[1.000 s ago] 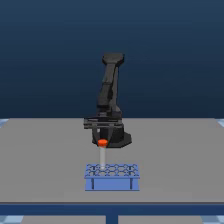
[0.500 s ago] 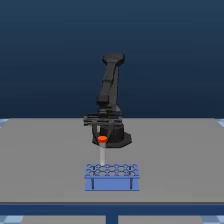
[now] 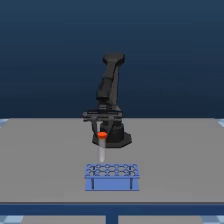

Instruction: Pick up the centrifuge tube on the rack

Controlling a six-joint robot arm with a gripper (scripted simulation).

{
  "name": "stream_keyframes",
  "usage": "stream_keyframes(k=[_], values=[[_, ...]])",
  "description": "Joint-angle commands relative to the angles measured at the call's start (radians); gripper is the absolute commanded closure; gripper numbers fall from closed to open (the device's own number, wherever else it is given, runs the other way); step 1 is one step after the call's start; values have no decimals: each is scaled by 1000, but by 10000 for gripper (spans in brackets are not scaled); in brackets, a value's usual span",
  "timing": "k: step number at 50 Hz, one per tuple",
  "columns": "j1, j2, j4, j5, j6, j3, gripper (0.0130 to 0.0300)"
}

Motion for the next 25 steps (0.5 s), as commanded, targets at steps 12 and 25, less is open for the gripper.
stream_keyframes(k=[12,25], values=[[0,-16,-160,-32,185,-25,300],[0,-26,-242,-52,270,-43,300]])
